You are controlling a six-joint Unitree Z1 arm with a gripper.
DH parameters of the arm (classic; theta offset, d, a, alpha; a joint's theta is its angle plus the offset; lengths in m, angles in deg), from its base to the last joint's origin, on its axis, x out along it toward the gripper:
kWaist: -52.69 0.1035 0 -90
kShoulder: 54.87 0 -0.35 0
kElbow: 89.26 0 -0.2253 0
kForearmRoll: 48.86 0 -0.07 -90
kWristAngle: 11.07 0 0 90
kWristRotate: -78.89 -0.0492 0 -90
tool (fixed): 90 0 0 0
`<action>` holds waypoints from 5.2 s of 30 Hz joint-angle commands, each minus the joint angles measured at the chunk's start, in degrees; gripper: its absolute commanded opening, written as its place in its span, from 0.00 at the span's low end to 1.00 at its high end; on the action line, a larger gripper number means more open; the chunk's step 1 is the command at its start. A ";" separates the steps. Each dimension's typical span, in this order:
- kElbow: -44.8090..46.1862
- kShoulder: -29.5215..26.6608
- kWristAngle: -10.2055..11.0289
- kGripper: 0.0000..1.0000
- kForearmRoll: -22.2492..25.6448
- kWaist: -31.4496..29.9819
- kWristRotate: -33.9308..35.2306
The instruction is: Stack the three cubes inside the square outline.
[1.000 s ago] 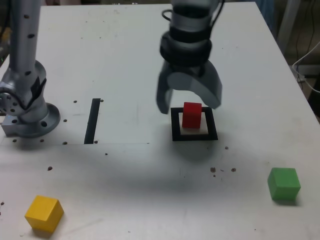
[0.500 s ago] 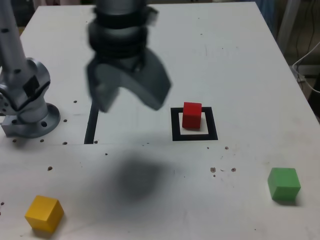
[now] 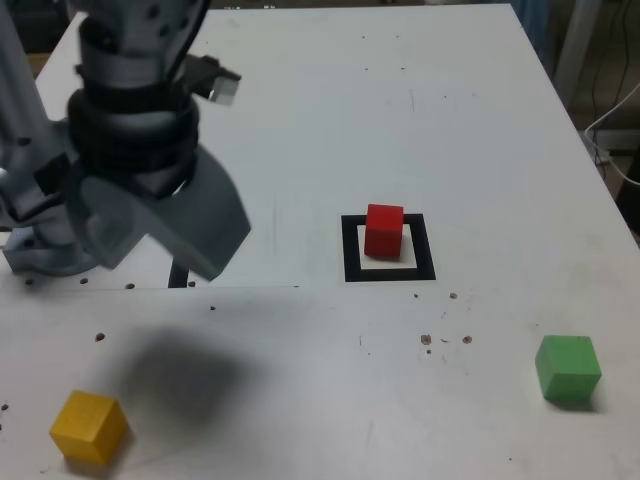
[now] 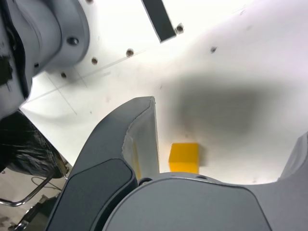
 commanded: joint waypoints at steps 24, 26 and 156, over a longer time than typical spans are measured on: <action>6.38 3.71 -6.26 0.99 -14.02 -14.57 20.37; 7.32 4.44 -6.26 0.99 -16.24 -16.15 21.25; -26.77 17.27 7.47 0.33 6.60 33.59 -15.07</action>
